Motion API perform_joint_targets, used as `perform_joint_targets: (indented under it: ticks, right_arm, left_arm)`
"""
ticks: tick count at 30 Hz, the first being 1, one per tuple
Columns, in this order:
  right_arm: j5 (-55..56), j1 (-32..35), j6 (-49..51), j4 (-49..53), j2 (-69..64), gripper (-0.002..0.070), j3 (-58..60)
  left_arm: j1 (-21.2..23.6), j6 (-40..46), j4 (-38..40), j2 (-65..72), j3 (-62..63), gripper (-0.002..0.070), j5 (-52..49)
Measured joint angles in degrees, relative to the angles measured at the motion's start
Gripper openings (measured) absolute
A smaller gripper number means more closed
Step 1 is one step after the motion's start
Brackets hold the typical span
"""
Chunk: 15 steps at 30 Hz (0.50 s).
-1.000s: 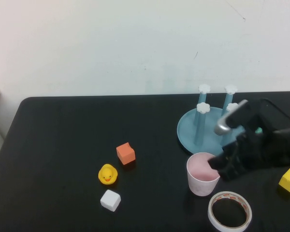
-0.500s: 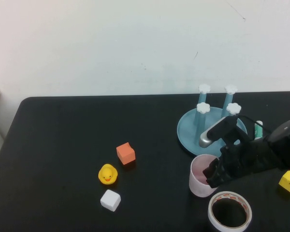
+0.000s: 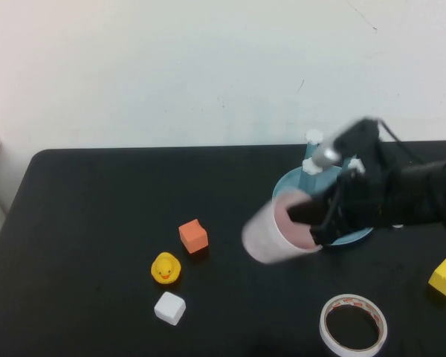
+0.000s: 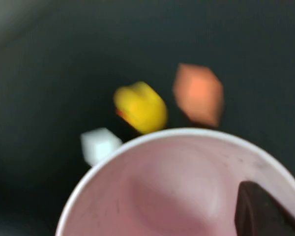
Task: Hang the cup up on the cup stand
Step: Adjust the cup with two arms
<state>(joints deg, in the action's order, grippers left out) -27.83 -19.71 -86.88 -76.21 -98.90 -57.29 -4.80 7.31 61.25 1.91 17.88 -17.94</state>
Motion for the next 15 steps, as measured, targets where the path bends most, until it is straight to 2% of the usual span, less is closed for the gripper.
perform_joint_targets:
  ticks: [6,9,15]
  right_arm:
    - [-12.56,-1.47,-14.23,-15.39,8.66,0.0034,0.0]
    - [-14.33,-4.74,-21.18,-19.12,11.31,0.0034,-0.33]
    - [-11.12,-16.33,-25.77,-20.1,12.6,0.0034,-3.82]
  left_arm:
    - [0.0,5.77,25.96,0.0,0.0,0.0243,-0.54]
    - [0.0,6.54,30.56,0.0,0.0,0.0272,-0.67]
    - [0.0,7.21,32.42,0.0,0.0,0.026,0.15]
